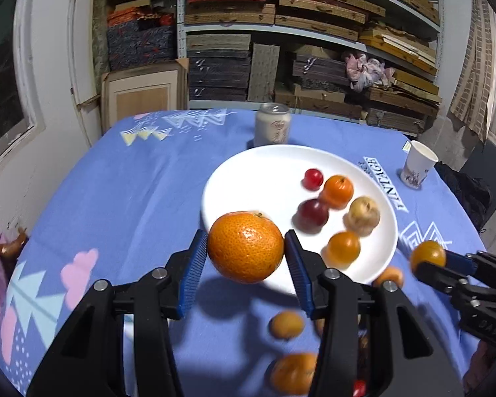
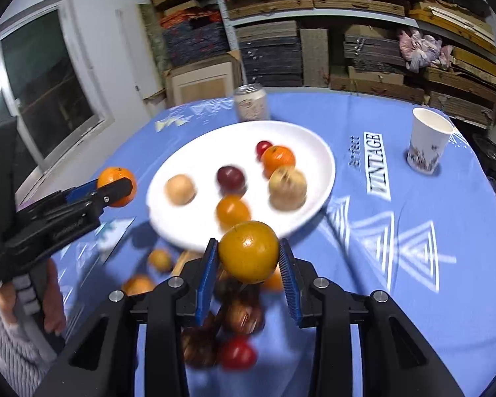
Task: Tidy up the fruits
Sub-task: 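Carry both fruits onto the white plate and open both tools, then close the left tool on a tan persimmon while the right tool grips a red tomato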
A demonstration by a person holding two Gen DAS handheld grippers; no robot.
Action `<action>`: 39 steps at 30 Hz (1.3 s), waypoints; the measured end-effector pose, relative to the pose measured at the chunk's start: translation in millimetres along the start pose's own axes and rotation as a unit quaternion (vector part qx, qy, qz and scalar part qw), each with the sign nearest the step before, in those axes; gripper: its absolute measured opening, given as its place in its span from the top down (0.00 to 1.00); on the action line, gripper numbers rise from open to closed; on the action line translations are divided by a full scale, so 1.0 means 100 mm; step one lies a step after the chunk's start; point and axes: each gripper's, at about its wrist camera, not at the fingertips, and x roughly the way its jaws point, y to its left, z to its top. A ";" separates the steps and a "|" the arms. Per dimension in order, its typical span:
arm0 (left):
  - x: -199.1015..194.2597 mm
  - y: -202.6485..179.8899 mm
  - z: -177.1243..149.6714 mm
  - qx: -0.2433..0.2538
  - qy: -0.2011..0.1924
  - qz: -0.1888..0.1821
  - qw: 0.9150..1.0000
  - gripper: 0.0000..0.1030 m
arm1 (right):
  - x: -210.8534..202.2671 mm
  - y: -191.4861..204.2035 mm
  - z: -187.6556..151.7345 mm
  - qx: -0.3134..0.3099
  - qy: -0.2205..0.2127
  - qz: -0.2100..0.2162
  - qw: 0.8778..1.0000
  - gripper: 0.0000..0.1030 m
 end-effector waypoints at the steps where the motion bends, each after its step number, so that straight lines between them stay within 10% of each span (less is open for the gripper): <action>1: 0.06 -0.03 0.04 0.000 0.003 -0.005 1.000 0.54 | 0.06 -0.01 0.04 -0.002 0.002 -0.004 1.000 0.64; 18: 0.69 -0.25 0.05 0.005 0.054 -0.049 0.997 0.43 | 0.66 -0.09 0.24 -0.008 0.026 -0.023 0.999 0.61; 27: 0.26 -0.06 0.00 0.001 0.017 -0.039 0.999 0.31 | 0.17 -0.17 0.16 0.016 -0.015 -0.004 1.000 0.51; 39: -0.30 0.03 -0.83 0.026 0.049 -0.061 0.997 0.25 | -0.24 -0.29 -0.41 0.047 -0.028 -0.003 0.999 0.37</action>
